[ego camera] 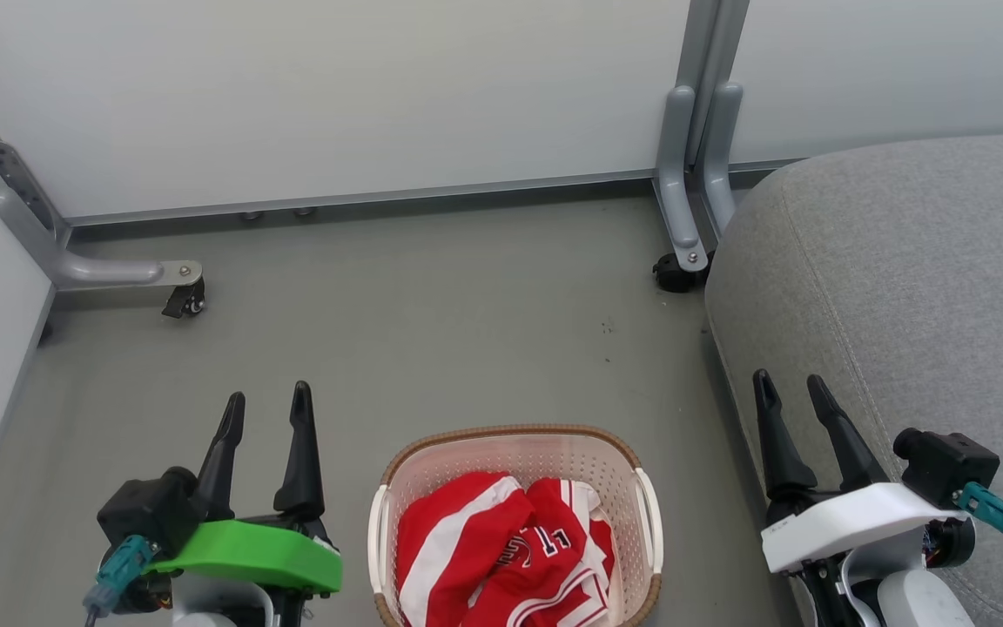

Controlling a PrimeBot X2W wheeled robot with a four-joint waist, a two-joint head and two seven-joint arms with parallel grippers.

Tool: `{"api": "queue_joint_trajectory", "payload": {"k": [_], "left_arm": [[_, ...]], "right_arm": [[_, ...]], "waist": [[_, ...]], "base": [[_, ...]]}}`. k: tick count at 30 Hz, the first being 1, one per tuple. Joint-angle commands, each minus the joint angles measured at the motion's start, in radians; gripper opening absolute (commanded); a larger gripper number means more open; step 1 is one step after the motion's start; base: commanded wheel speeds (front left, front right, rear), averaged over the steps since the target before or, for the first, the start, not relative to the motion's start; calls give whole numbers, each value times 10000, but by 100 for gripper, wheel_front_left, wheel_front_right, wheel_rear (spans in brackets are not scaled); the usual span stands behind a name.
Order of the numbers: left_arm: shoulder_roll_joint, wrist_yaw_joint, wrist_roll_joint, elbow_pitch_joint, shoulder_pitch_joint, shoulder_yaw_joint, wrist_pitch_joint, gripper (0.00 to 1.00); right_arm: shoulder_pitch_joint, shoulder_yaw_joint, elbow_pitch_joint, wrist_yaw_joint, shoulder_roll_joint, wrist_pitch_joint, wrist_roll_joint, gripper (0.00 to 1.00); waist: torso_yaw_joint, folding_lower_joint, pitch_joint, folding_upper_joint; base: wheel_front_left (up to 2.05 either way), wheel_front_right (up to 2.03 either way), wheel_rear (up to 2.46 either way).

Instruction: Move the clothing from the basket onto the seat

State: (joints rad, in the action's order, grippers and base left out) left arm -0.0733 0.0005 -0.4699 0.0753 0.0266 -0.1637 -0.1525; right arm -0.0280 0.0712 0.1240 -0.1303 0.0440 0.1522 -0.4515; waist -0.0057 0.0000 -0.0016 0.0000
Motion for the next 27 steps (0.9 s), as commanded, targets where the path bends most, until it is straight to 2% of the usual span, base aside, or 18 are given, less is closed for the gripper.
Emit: {"api": "queue_joint_trajectory", "payload": {"k": [1, 13, 27], "left_arm": [[-78, 69, 350, -122, -62, -54, -104, 100], [-229, 284, 1580, -258, -146, -407, -385, 100], [-100, 191, 2530, -249, -351, -480, -684, 100]], "right_arm": [[-32, 36, -150, -4, 58, 113, 310, 100], [87, 172, -336, -5, 66, 389, 1402, 100], [277, 316, -347, -5, 75, 691, 2581, 100]], "waist": [[3, 0, -5, 0], [-35, 0, -91, 0], [-33, 0, -248, 0]], "base": [[0, 0, 0], [0, 0, 0], [0, 0, 0]]}}
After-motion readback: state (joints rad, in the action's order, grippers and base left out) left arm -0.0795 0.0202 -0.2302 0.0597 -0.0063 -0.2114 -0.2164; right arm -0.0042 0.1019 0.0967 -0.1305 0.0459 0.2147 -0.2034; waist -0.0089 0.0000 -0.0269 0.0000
